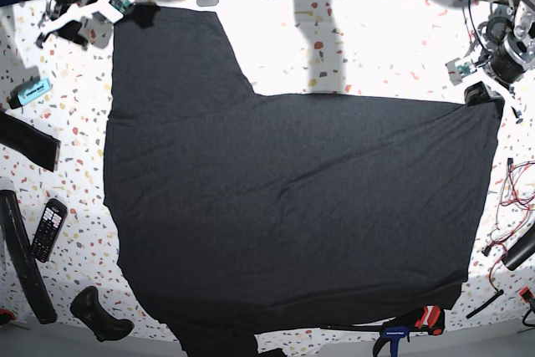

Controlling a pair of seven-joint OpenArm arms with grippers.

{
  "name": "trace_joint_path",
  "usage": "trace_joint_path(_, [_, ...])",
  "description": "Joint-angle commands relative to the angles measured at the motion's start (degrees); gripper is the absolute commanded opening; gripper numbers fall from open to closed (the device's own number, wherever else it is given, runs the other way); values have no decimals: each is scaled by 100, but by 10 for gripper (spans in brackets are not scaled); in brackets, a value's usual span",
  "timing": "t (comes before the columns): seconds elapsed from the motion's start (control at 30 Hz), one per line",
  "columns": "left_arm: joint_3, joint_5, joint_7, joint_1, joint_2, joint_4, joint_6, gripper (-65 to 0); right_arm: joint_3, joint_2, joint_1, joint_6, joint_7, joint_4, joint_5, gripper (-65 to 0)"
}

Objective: Fold the T-shirt properly
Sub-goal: 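Pull the shoulder corner with the right gripper to straighten the shirt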

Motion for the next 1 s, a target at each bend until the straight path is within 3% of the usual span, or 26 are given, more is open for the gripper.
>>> trace_joint_path(0.0, [-15,120,229,46,-79,-15,-203,-650,37,48,-17,50,177,85,81,-304])
trace_joint_path(0.1, [-15,120,225,46,-76,-15,-205,-650,37,0,-17,299,592,85,297,-304])
trace_joint_path(0.5, [-15,103,-2,46,-70,-15,-203,-650,-17,-332,190,949,1123,-4,597,-305])
trace_joint_path(0.77, [-15,103,-9,46,116,-15,-205,-650,-713,-717,1108,1187,1126,-407,597,-305])
trace_joint_path(0.97, [-15,105,9,46,140,-15,-205,-650,-1338,-708,1189,1471,1073,-437,466,-305])
